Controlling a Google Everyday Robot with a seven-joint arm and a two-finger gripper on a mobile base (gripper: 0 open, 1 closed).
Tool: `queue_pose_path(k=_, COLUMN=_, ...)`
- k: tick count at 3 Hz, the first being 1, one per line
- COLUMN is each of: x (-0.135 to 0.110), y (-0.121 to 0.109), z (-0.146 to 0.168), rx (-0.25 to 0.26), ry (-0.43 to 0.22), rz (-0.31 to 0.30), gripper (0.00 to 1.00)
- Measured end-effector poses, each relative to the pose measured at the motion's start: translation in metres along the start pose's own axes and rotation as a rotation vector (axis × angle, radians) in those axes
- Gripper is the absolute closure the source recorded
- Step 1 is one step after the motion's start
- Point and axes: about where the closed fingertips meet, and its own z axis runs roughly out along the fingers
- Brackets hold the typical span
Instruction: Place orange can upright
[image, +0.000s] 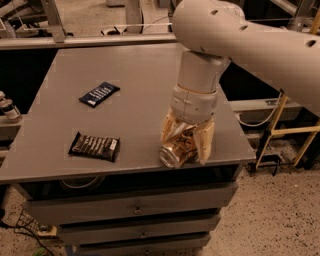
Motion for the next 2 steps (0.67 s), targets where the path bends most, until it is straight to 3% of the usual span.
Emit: queue_pose_path(k=2, x=-0.001, y=-0.025, z=-0.008, rx=0.049, ry=-0.027, rz=-0.088, gripper=0.78)
